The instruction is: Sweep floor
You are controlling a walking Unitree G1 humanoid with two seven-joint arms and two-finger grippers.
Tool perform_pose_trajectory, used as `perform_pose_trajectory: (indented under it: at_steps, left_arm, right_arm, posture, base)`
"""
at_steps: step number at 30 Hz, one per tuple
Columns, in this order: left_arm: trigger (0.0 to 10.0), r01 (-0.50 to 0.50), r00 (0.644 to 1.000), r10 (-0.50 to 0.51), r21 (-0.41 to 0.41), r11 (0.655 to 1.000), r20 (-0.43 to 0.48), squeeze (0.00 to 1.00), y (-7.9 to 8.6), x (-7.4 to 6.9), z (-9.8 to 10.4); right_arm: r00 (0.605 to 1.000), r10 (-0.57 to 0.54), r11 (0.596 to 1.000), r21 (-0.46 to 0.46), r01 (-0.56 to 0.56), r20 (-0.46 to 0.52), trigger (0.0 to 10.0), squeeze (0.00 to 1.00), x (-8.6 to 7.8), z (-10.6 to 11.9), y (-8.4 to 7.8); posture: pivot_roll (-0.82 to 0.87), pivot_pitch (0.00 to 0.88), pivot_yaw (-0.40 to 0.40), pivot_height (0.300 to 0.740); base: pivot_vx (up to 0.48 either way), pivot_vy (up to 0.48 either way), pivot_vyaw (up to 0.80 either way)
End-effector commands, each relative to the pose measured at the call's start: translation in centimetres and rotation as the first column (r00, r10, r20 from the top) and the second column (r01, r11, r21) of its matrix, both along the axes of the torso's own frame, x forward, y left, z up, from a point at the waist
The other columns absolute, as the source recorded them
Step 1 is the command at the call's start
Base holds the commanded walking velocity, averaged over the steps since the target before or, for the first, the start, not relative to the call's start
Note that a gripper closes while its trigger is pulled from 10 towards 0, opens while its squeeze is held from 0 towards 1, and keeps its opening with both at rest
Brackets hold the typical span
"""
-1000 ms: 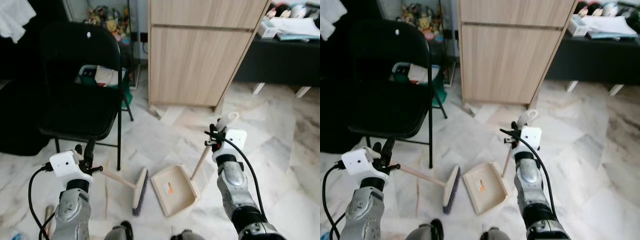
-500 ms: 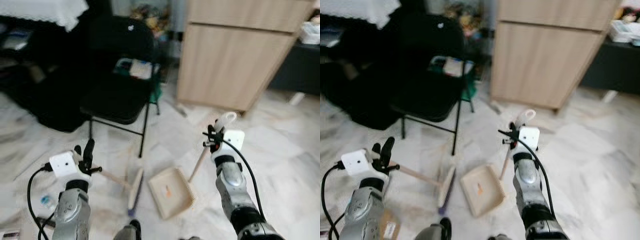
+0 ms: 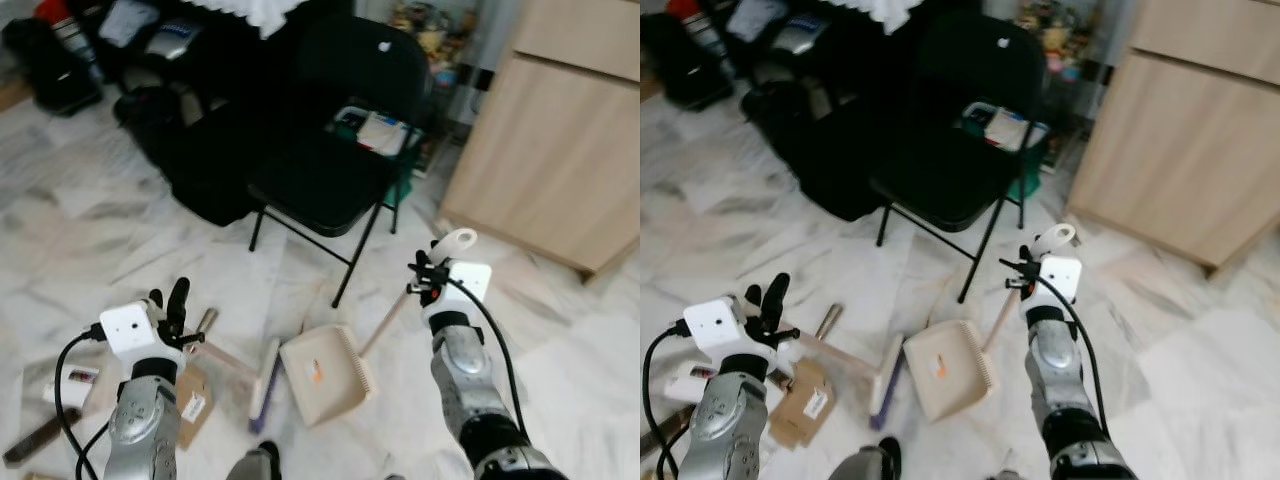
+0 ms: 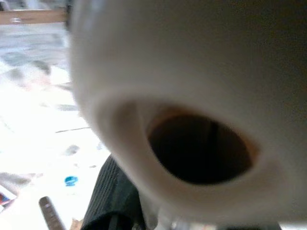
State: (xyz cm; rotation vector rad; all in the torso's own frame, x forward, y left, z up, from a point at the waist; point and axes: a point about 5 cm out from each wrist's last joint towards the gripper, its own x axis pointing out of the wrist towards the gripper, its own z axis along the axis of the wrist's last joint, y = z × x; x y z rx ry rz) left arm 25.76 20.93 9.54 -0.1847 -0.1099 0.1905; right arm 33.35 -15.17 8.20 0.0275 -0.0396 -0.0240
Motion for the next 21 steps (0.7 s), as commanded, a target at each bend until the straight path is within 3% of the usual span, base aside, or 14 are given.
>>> perform_pose_trajectory:
  at_steps: [1, 21]
  left_arm:
    - [10.0, 0.003, 1.0, -0.003, 0.008, 1.0, 0.023, 0.0, 0.02, 0.01, 0.52]
    - [10.0, 0.015, 1.0, -0.015, -0.015, 1.0, 0.022, 0.0, -0.44, -0.22, 0.31]
  right_arm:
    - [1.0, -0.001, 1.0, 0.008, 0.0, 0.026, 10.0, 0.0, 0.21, 0.54, -0.02]
    - [1.0, 0.016, 1.0, 0.008, -0.016, 0.027, 10.0, 0.0, 0.33, 0.61, 0.14]
  posture:
    - [-0.01, 0.194, -0.015, 0.74]
    - [-0.01, 0.176, -0.024, 0.74]
  base:
    - [0.0, 0.0, 0.8]
    - [0.0, 0.0, 0.8]
